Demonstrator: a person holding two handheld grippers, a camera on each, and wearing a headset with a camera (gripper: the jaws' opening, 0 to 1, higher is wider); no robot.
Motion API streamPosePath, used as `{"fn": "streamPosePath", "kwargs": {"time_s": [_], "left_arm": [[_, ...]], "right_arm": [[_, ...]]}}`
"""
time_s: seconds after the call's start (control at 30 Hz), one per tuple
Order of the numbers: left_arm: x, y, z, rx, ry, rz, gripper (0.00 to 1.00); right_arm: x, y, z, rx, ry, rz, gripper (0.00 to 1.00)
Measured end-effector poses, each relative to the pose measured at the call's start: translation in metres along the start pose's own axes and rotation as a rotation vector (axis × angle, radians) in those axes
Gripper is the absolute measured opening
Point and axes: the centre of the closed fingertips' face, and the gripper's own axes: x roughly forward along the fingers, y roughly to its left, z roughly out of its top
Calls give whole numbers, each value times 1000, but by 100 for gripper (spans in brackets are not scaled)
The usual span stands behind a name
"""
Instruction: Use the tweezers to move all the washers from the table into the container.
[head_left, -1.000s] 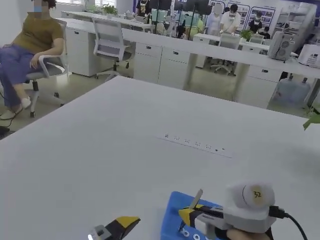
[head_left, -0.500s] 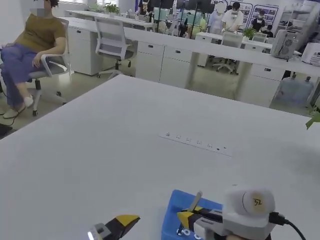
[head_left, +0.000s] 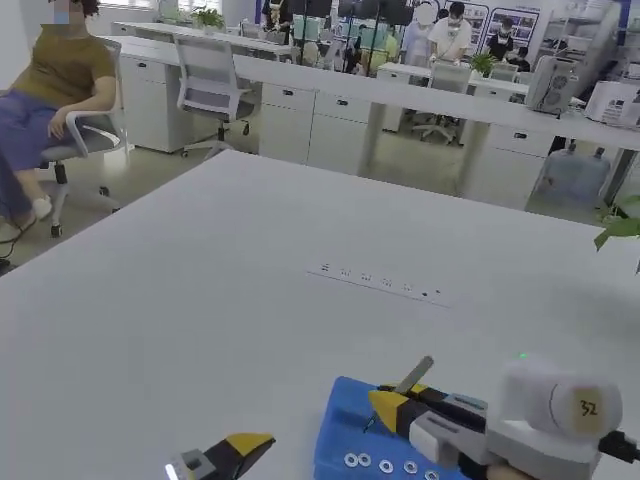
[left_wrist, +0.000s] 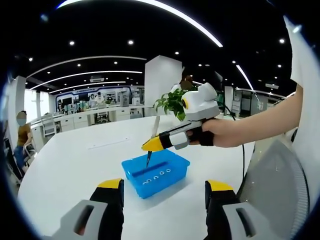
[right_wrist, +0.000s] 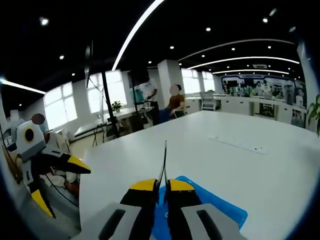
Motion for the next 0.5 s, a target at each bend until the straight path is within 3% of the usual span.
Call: {"fn": "streamPosePath", "kwargs": {"time_s": [0.17,0.37,0.5], "left_arm": [[0,-1,0,3,3,-5,62],[1,-2,-2,6,9,-12,61],[1,-2,-2,8,9,-15,61]], "right_arm": [[-19,16,-2,-26,-6,28,4],[-37,41,-21,-87,37,79,3],[-45,54,-39,-35,62,156,3]]}}
